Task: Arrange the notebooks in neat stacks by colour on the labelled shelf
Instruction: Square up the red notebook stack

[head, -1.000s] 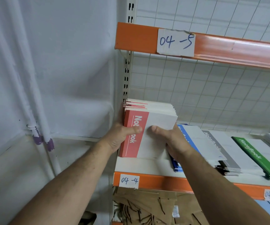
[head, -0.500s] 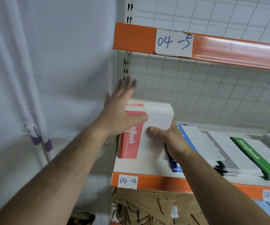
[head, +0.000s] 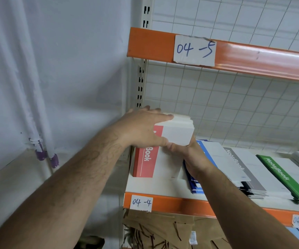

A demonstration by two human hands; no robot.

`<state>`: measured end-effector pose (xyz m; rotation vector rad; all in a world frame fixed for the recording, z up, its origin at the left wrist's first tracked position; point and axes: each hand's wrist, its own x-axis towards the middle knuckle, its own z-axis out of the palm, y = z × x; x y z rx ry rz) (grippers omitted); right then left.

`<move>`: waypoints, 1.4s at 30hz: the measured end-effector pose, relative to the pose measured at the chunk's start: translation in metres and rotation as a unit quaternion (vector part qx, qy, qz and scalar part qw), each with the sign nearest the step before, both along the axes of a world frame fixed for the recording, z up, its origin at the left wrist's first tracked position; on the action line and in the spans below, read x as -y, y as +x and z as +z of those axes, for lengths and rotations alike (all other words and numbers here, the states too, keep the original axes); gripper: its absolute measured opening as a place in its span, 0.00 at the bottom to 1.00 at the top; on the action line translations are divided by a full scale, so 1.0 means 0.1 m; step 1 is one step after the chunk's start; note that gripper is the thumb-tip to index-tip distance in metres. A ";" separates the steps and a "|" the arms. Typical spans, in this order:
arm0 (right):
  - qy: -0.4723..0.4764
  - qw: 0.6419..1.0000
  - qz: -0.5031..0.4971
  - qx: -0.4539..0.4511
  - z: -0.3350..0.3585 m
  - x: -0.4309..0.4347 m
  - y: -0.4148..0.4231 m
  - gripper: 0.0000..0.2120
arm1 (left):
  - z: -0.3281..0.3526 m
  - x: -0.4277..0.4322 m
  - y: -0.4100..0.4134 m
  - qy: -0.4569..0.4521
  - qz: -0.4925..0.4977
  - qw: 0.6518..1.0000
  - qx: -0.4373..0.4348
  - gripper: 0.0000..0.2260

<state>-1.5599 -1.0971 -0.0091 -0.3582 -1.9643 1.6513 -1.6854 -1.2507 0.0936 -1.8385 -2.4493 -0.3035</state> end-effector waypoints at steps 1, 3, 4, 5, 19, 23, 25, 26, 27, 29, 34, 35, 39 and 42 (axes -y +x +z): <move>0.002 1.000 -0.003 0.000 0.02 0.02 0.00 0.39 | 0.02 -0.01 0.02 -0.002 0.004 1.000 0.002 0.37; 0.010 1.000 0.000 -0.002 0.05 0.03 0.02 0.39 | 0.03 -0.04 0.05 -0.002 0.011 1.000 0.001 0.39; 0.012 1.000 0.011 -0.004 0.05 0.03 0.02 0.38 | 0.04 -0.04 0.06 -0.009 0.012 1.000 -0.008 0.41; 0.011 1.000 0.016 -0.003 0.05 0.02 0.03 0.38 | 0.05 -0.06 0.07 -0.025 0.010 0.999 -0.023 0.41; -0.018 1.000 -0.020 0.007 -0.01 -0.07 0.07 0.42 | -0.01 -0.35 0.25 -0.037 -0.025 0.996 -0.082 0.43; -0.018 0.999 -0.026 0.011 -0.01 -0.05 0.07 0.42 | 0.04 -0.35 0.23 -0.031 -0.041 0.996 -0.077 0.41; -0.020 0.999 -0.027 0.018 -0.02 -0.04 0.07 0.40 | 0.10 -0.29 0.14 0.010 -0.040 0.998 -0.054 0.42; -0.025 0.999 -0.026 0.021 -0.02 -0.04 0.08 0.38 | 0.09 -0.23 0.08 0.068 -0.017 0.997 -0.042 0.43; -0.027 0.999 -0.026 0.023 -0.02 -0.04 0.09 0.36 | 0.04 -0.15 0.03 0.163 0.021 0.986 -0.008 0.44; -0.022 0.999 -0.034 0.028 -0.01 -0.03 0.12 0.33 | -0.17 -0.02 -0.08 0.361 0.082 0.907 0.201 0.47; -0.037 0.999 -0.029 0.026 -0.04 -0.01 0.09 0.36 | -0.91 0.04 -0.18 0.290 0.009 0.738 0.610 0.62; -0.040 0.999 -0.027 0.022 -0.04 -0.01 0.08 0.36 | -1.03 0.02 -0.21 0.260 -0.003 0.742 0.618 0.60; -0.056 0.998 -0.010 -0.002 -0.08 -0.03 0.12 0.34 | -1.19 -0.08 -0.22 0.245 0.015 0.752 0.612 0.41; -0.036 0.999 -0.019 0.003 -0.11 0.03 0.11 0.34 | -1.20 -0.14 -0.25 0.264 0.027 0.750 0.606 0.38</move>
